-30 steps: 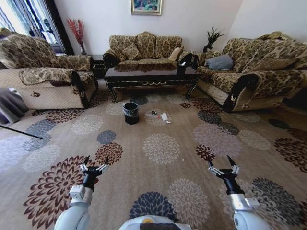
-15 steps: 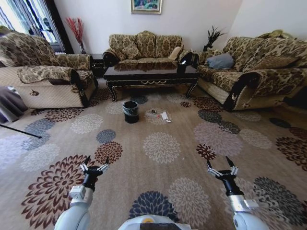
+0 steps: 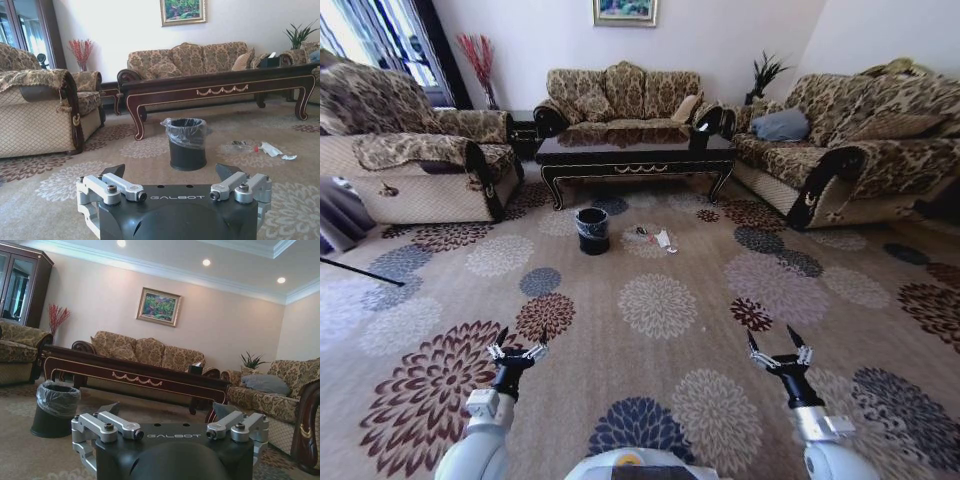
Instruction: Move to the front of the table and pick up the trash from the floor, then place it into the trash bin.
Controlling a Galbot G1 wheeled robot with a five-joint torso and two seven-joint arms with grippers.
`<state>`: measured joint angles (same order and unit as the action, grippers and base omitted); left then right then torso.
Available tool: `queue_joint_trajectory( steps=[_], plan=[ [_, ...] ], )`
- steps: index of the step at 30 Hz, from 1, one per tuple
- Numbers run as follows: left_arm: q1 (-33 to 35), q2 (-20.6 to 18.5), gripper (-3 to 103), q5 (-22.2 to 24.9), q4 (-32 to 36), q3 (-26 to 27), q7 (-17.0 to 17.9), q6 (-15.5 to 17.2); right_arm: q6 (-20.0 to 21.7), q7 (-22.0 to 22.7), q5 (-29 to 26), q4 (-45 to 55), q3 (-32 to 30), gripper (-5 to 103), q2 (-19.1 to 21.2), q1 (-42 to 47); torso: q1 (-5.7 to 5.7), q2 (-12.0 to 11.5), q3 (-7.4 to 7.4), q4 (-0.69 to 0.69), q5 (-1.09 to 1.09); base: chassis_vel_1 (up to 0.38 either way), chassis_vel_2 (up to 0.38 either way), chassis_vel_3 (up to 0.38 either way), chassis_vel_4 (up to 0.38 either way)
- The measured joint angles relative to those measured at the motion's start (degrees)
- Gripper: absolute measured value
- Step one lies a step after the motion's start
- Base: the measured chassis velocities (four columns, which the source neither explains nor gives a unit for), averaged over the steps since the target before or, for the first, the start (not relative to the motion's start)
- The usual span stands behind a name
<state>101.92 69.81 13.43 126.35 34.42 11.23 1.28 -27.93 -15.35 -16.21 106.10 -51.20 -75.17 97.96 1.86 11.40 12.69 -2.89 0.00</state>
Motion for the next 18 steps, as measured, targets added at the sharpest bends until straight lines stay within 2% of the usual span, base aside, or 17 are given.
queue_joint_trajectory(
  steps=[18],
  plan=[
    [0.2, 0.2, 100, -0.2, -0.3, 0.0, 0.0, -0.1, -0.6, -1.5, -0.5, -0.7, -0.4, 100, -0.2, 0.2, -1.01, -3.8, -2.74, 0.0, 0.0, 0.0, 0.0, 0.0, 0.0]
  ],
)
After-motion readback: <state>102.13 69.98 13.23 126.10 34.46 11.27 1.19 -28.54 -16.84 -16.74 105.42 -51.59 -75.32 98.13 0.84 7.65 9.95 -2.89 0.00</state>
